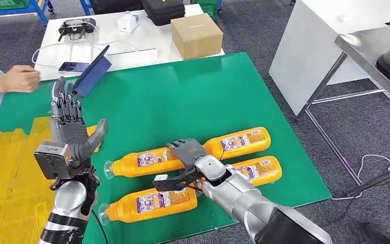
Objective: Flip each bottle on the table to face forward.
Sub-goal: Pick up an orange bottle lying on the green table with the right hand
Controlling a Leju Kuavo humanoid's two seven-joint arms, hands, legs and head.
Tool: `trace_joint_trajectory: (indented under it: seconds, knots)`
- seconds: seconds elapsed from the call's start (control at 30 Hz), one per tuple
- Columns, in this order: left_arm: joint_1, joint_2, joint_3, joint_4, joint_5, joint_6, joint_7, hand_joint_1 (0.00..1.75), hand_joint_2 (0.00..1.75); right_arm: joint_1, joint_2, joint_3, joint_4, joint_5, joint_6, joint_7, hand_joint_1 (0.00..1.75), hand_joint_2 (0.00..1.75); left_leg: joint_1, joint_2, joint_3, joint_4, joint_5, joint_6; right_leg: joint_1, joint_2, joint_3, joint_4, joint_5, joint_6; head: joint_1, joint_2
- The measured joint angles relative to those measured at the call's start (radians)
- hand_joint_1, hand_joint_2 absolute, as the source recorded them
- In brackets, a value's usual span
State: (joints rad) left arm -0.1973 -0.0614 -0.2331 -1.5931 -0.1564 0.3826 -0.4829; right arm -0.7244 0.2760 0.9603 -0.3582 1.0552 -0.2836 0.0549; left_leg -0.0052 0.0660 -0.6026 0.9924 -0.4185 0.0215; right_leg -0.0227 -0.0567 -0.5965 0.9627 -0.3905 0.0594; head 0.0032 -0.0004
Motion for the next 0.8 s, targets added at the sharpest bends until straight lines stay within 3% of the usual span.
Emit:
trace_joint_trajectory:
  seconds: [0.3, 0.8]
  knots:
    - [0.022, 0.0, 0.0, -0.024, -0.017, 0.0, 0.012, 0.0, 1.75, 0.018, -0.01, -0.082, -0.012, 0.003, -0.187, -0.022, 1.75, 1.75, 0.0, 0.0, 0.0, 0.0, 0.0, 0.0, 0.0, 0.0, 0.0, 0.0, 0.0, 0.0, 0.0, 0.0]
    - [0.032, 0.0, 0.0, -0.038, -0.021, -0.001, 0.014, 0.0, 1.75, 0.026, -0.015, -0.153, -0.035, 0.002, -0.217, -0.037, 1.75, 1.75, 0.0, 0.0, 0.0, 0.0, 0.0, 0.0, 0.0, 0.0, 0.0, 0.0, 0.0, 0.0, 0.0, 0.0]
